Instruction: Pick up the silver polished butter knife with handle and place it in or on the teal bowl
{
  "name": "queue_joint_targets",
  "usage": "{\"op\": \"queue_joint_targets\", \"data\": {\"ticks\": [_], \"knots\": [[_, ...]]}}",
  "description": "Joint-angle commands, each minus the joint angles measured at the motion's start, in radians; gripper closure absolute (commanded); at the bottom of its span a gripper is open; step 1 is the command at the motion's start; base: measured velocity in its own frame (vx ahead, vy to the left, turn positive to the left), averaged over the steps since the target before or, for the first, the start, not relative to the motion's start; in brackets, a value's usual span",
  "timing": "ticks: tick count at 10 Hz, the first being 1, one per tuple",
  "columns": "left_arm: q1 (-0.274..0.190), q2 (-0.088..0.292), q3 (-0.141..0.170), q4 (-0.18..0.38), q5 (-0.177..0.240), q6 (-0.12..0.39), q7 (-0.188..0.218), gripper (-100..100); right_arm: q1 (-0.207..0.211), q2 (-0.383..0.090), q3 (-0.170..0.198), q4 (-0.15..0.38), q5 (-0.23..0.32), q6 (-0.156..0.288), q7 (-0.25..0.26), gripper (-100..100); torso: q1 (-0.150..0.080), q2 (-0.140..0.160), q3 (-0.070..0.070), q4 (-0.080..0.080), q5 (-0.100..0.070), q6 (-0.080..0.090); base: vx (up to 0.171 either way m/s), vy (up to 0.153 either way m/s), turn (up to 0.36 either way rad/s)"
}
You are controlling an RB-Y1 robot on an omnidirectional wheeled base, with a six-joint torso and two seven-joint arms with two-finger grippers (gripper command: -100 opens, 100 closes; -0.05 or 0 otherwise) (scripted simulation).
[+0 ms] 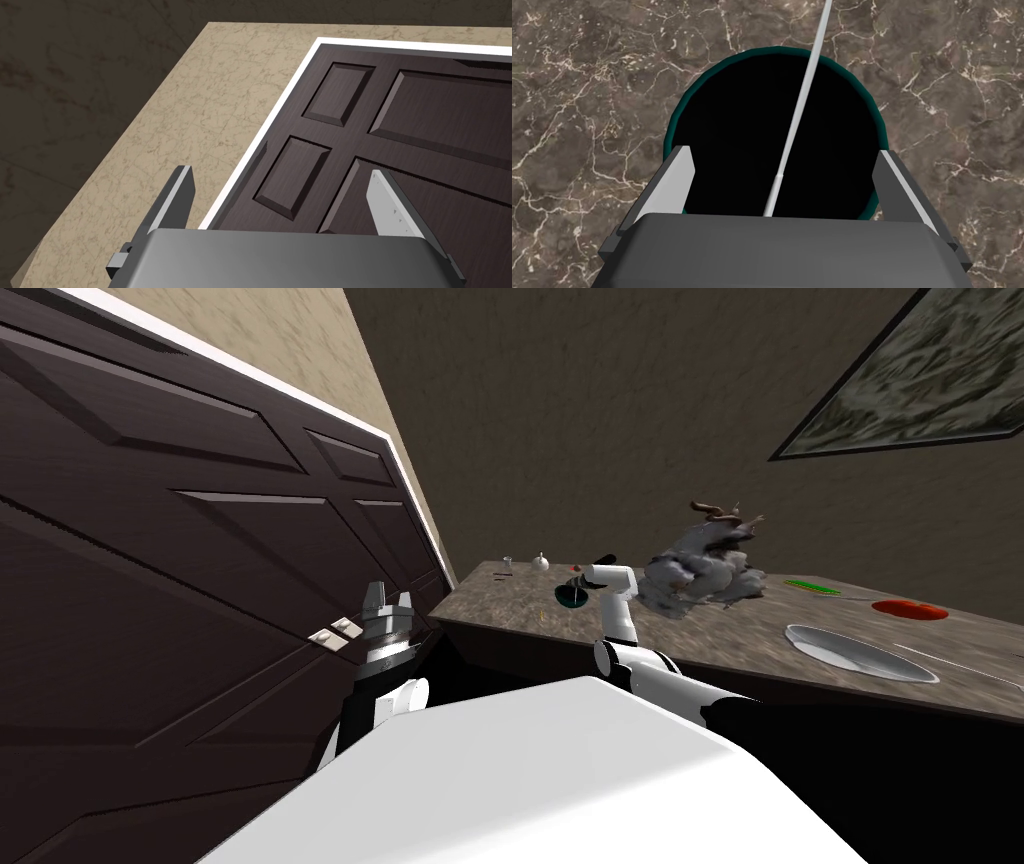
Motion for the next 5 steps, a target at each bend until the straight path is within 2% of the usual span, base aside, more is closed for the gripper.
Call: {"op": "queue_joint_targets", "data": {"ticks": [1, 3, 4, 5], "knots": [[0.0, 0.0, 0.0, 0.0, 0.0, 0.0, 0.0, 0, 0.0, 0.0, 0.0, 0.0, 0.0, 0.0, 0.0, -100, 0.0, 0.0, 0.0, 0.0, 0.0, 0.0, 0.0, 0.0, 0.0], [0.0, 0.0, 0.0, 0.0, 0.0, 0.0, 0.0, 0, 0.0, 0.0, 0.0, 0.0, 0.0, 0.0, 0.0, -100, -0.001, 0.0, 0.0, 0.0, 0.0, 0.0, 0.0, 0.0, 0.0], [0.0, 0.0, 0.0, 0.0, 0.0, 0.0, 0.0, 0, 0.0, 0.0, 0.0, 0.0, 0.0, 0.0, 0.0, 0, -0.001, 0.0, 0.0, 0.0, 0.0, 0.0, 0.0, 0.0, 0.0], [0.0, 0.0, 0.0, 0.0, 0.0, 0.0, 0.0, 0, 0.05, -0.05, 0.05, 0.05, 0.05, -0.05, 0.05, -100, -0.001, 0.0, 0.0, 0.0, 0.0, 0.0, -0.118, -0.085, 0.306]]}}
